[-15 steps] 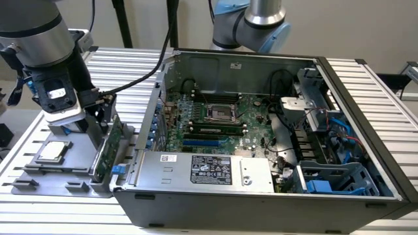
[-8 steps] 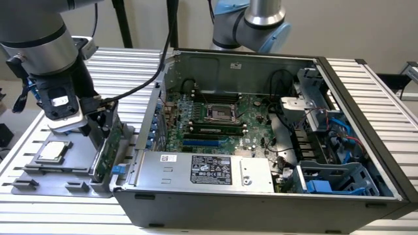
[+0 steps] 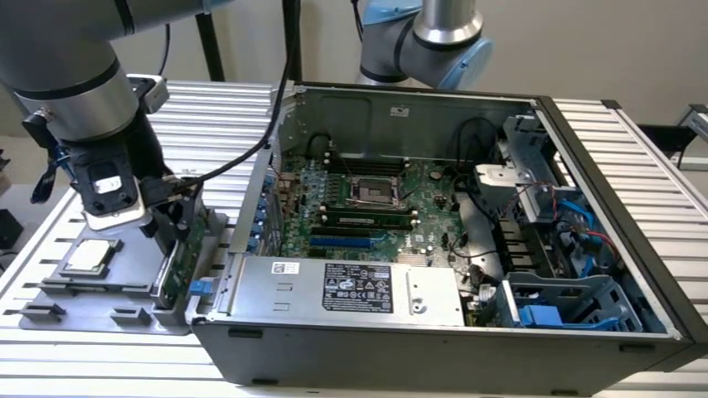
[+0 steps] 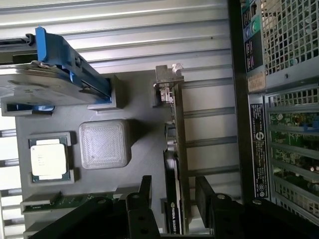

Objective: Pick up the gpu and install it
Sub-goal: 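Pick up the gpu and move the gpu toward the slot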

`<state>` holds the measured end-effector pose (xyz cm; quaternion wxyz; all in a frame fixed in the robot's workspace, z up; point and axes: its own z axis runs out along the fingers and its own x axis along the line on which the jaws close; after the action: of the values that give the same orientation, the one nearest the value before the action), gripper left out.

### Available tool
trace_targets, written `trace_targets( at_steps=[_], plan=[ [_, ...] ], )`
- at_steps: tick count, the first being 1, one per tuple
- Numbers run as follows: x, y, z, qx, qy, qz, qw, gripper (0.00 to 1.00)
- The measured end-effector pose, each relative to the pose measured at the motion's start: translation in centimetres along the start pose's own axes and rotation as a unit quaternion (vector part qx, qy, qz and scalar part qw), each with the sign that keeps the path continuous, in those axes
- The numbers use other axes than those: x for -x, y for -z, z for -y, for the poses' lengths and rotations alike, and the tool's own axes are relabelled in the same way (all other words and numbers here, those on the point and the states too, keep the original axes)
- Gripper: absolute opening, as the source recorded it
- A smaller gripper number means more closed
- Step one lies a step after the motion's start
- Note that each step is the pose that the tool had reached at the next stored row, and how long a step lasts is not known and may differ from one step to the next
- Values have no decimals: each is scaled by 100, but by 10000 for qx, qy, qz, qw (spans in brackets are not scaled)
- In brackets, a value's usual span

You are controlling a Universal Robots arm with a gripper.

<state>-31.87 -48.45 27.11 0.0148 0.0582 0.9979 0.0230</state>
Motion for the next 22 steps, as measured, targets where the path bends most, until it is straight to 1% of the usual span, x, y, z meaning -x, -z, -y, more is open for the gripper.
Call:
trace_targets(
  at_steps=[9,17,19,22],
  plan=[
    [-5,-164,4,0,-18,5,10000,48],
    [-16,-309,2,4,-20,35,10000,48],
    [-18,-328,2,9,-21,40,10000,48],
    [-18,-330,1,16,-22,40,10000,48]
  ],
)
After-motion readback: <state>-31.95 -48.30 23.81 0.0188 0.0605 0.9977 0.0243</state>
